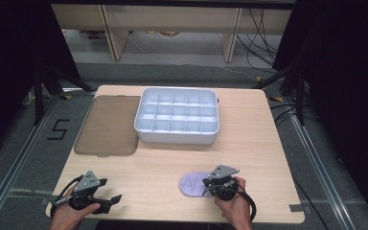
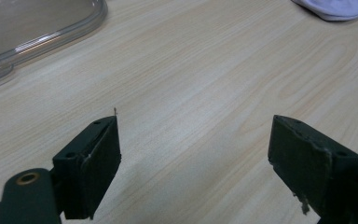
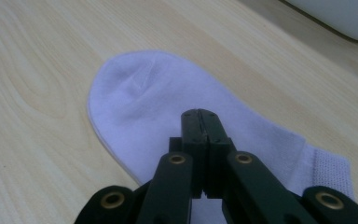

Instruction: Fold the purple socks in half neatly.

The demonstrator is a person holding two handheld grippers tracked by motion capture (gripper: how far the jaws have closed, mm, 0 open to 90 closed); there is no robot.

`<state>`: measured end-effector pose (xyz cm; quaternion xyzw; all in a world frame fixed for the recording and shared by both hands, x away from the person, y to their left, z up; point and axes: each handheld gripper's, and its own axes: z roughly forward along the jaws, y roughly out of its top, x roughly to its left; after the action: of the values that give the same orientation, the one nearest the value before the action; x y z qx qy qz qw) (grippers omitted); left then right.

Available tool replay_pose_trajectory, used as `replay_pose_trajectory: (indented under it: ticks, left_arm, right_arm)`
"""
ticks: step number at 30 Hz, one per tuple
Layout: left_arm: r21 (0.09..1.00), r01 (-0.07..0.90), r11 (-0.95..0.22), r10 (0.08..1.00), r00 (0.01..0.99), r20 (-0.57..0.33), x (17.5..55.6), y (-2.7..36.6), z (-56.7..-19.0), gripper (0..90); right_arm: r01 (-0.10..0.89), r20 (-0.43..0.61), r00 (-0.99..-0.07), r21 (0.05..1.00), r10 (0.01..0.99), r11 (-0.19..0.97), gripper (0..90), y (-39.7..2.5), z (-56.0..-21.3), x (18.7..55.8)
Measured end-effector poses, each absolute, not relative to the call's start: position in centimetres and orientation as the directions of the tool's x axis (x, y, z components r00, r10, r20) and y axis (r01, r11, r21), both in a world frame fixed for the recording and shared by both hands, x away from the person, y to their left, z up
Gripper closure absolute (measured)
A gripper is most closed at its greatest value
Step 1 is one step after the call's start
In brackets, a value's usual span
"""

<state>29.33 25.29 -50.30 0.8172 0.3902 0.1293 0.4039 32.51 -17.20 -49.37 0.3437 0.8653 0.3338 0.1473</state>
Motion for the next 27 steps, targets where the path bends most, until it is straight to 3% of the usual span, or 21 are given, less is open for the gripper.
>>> replay_pose_trajectory:
  ticks: [13, 27]
  left_arm:
    - [0.753, 0.53, -0.389, 0.736, 0.67, -0.091, 29.5, 25.4, -50.3, 15.9]
    - [0.754, 0.523, -0.398, 0.725, 0.683, -0.091, 29.6, 25.2, -50.4, 15.9]
  right_arm:
    - [0.528, -0.032, -0.716, 0.629, 0.698, 0.571, 90.0, -16.2, -50.2, 32.7]
    - [0.505, -0.007, -0.758, 0.627, 0.652, 0.593, 90.0, -11.0, -50.3, 32.5]
